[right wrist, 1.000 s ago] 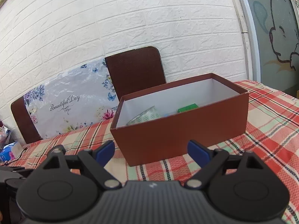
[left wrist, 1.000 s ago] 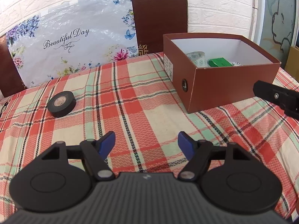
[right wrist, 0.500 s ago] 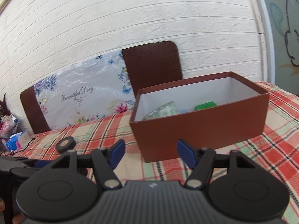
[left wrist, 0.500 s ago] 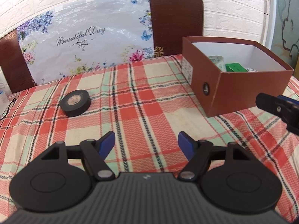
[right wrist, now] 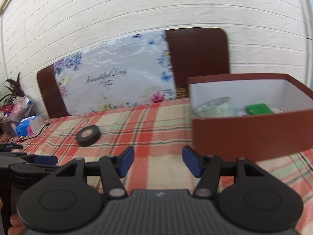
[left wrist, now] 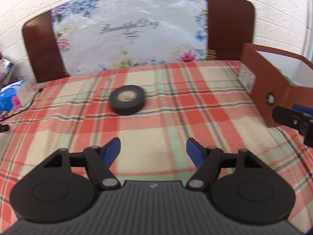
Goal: Organize objects
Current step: 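Move the right gripper to the black tape roll and grasp it, then carry the black tape roll into the brown box and release it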
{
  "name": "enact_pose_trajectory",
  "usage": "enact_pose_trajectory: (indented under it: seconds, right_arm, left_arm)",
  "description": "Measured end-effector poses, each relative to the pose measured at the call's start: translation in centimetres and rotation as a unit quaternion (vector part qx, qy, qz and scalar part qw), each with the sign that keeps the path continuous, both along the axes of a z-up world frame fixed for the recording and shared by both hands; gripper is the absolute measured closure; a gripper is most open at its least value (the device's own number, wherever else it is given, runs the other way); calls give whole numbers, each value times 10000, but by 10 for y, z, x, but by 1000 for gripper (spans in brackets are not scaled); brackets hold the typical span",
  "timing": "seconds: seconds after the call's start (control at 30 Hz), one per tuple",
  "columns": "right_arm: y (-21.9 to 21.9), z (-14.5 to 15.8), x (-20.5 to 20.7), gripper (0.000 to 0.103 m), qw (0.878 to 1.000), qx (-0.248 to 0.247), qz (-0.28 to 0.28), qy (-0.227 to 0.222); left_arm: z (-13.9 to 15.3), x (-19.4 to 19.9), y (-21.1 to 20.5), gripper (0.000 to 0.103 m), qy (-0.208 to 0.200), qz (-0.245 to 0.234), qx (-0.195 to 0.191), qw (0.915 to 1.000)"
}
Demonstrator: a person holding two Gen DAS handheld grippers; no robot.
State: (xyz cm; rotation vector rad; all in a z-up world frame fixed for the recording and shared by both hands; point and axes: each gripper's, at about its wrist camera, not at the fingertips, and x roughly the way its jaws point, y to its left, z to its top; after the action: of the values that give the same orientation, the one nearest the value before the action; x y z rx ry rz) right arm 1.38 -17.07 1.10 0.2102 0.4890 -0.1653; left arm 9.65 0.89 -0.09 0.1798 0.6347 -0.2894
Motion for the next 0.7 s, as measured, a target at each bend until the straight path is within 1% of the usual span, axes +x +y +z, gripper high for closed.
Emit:
enact_pose_trajectory:
  seconds: [0.1,0.2,0.27,0.3,0.33,0.37,0.43,0.47,0.53,0.57,0.6,0.63,0.7]
  right_arm:
    - [25,-4,31,47,9990,-20,421,113]
    - [55,-10,66,46,9959,-127,870,201]
    - [75,-16,92,45,9929,-178,1151,259]
    - [85,-19,105,43,9918,-243,1222,293]
    - [95,-23,119,37,9904,-315,1301,350]
    - [104,-27,134,34,9884,-355,1414,431]
    - [117,-37,165,23,9867,-412,1457,592]
    - [121,-42,178,22,9874,-454,1372,650]
    - [128,-54,205,21,9866,-534,1291,839]
    - [130,-59,217,17,9856,-515,1302,946]
    - [131,-65,227,16,9843,-495,1338,1039]
    - [134,-71,235,15,9823,-578,1358,1150]
    - [146,-73,239,22,9810,-882,1340,1087]
  left_arm:
    - [0,17,38,27,-180,460,-13,9988]
    - [-12,36,85,27,-307,1163,-157,9926]
    - [-29,47,110,27,-138,1499,-262,9883]
    - [-39,49,117,27,-37,1593,-308,9867]
    - [-49,49,122,25,-29,1630,-325,9861]
    - [-51,42,122,25,-259,1560,-410,9866]
    - [-50,41,113,23,-298,1440,-275,9888]
    - [-51,41,109,23,-342,1424,-224,9890]
    - [-51,42,109,22,-340,1416,-304,9889]
    - [-51,43,112,22,-326,1426,-380,9885]
    - [-51,42,112,22,-326,1431,-402,9883]
    - [-51,40,114,22,-337,1439,-388,9883]
    - [-52,41,115,21,-344,1436,-360,9884]
